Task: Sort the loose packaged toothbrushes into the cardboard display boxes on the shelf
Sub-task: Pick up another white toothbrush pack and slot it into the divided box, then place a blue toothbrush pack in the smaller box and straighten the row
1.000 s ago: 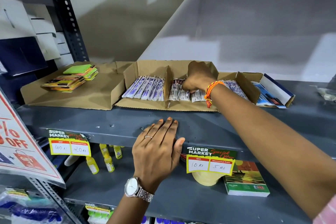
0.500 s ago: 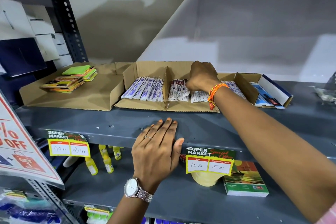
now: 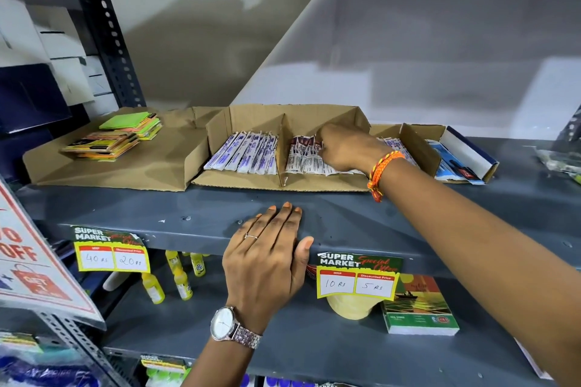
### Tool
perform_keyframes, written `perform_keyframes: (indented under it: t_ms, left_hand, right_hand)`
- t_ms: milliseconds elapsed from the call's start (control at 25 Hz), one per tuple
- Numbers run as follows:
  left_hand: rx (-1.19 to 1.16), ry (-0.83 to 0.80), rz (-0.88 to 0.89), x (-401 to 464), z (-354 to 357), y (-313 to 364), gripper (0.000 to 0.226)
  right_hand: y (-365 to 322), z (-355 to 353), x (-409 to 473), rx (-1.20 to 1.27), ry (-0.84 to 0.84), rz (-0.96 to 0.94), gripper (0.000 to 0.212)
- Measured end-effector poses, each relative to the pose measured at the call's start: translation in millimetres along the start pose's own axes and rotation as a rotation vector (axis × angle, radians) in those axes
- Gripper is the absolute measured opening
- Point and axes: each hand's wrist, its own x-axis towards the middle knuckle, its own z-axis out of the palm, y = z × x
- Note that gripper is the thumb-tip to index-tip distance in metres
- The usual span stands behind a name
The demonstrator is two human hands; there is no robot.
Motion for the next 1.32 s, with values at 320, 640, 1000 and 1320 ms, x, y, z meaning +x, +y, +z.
perform_keyframes:
  t_ms: [320,640,1000,1320]
  left_hand:
    - [-0.008,-0.001,0.001,0.4,0.2,0.5,0.049]
    - [-0.028,-0.023,-0.078,2.2,-3.0,6.4,0.046]
    - [-0.132,-0.174,-0.056,38.4,-19.8,61.6,0.042]
    - [-0.086,-0.176,0.006,32.7,5.7,88.9,0.057]
  right_hand:
    - [-67.2,-73.6,-118.4,0.141,0.04,-0.154,0.015]
    - [-45.1,-54.9,-160.0,0.058,0.115,-0.219,0.029]
    - [6.7,-72.4,-200.2,0.075,0.391,-0.032,0.007]
    - [28.9,-53.9,-196.3,0.066,0.049,-0.007,0.02]
